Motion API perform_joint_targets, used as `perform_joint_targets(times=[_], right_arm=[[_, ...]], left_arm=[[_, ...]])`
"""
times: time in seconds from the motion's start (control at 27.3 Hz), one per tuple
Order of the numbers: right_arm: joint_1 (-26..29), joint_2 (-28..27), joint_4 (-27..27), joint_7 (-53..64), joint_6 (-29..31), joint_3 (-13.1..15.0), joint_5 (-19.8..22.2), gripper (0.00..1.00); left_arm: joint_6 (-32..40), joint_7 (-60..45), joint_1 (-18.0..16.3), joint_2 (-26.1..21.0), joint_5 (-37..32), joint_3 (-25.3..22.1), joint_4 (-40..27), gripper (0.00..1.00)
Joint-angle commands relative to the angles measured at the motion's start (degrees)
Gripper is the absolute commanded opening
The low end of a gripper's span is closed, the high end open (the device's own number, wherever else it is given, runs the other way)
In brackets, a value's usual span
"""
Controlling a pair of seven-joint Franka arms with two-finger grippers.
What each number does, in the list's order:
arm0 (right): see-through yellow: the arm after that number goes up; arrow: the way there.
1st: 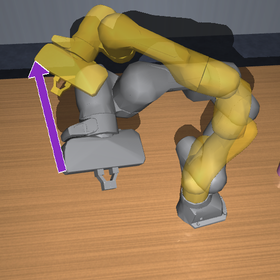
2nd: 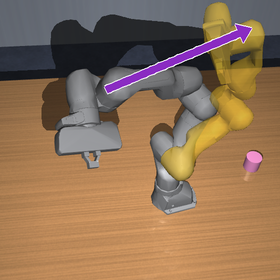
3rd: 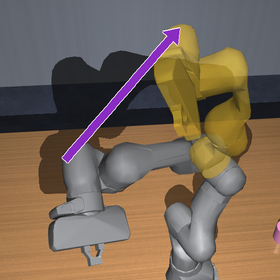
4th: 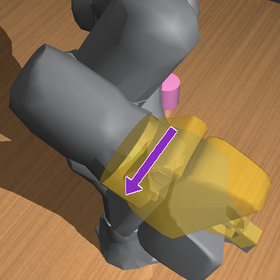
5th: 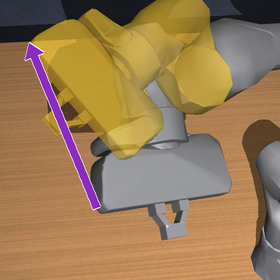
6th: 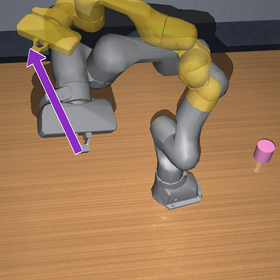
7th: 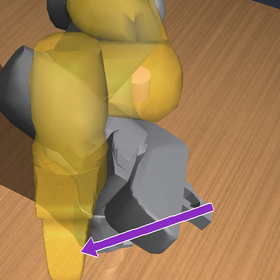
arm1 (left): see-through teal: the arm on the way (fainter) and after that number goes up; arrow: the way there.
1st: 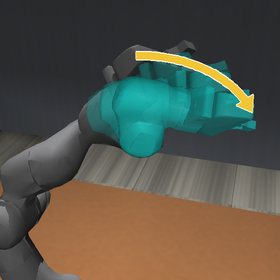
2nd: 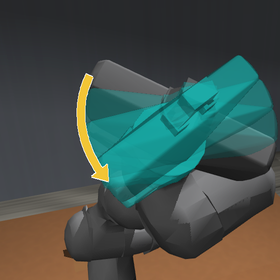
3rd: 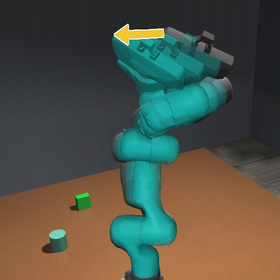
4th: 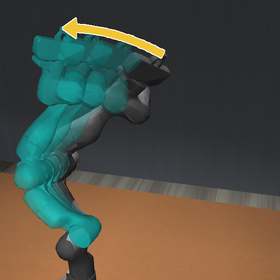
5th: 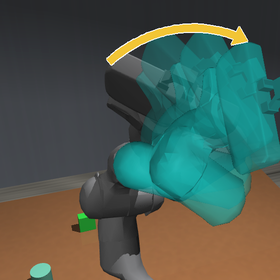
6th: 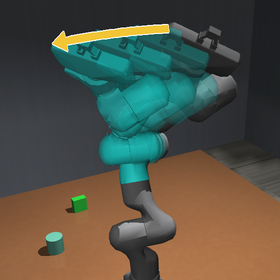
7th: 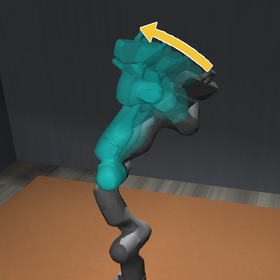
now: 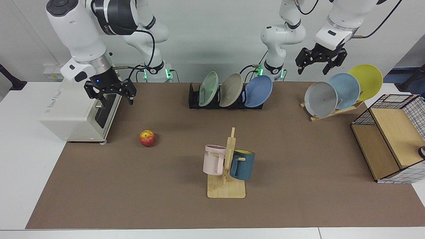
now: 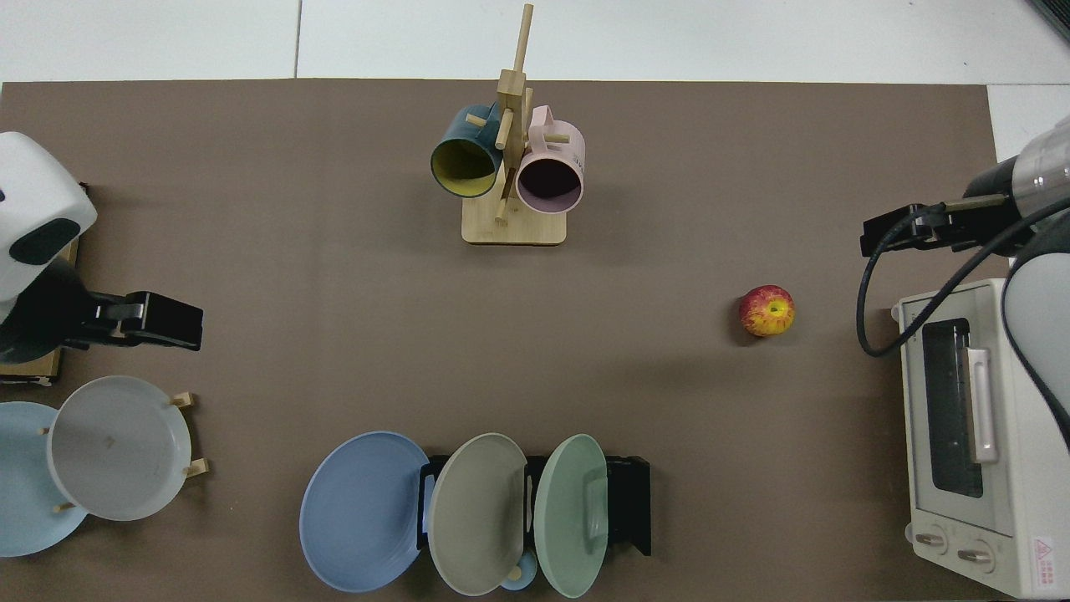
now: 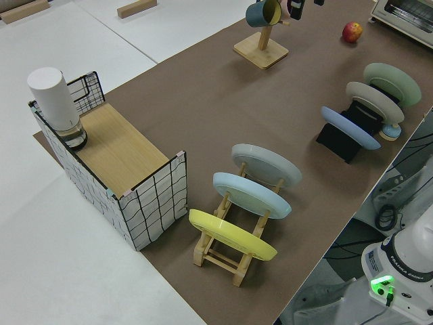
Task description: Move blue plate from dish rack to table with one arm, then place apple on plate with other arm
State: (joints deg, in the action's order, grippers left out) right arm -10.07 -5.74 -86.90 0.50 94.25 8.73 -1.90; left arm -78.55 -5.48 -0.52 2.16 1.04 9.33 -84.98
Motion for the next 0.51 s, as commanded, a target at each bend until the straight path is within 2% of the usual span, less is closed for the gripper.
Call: perform_joint_targets(times=[0.0,0.48], right_arm=[[0.6,1.1,-1.3,-0.9,1.1,-0.5,-0.8,1.0],[0.6,1.1,-1.3,-0.9,1.1,-0.5,-0.8,1.0]], left_arm=[[-0.2,0.9,-0.4,1.4,0.0,0.1,-1.6,1.0],[-0.2,0.5,-0.3,1.5,-0.1,0.1,-1.5,1.0]])
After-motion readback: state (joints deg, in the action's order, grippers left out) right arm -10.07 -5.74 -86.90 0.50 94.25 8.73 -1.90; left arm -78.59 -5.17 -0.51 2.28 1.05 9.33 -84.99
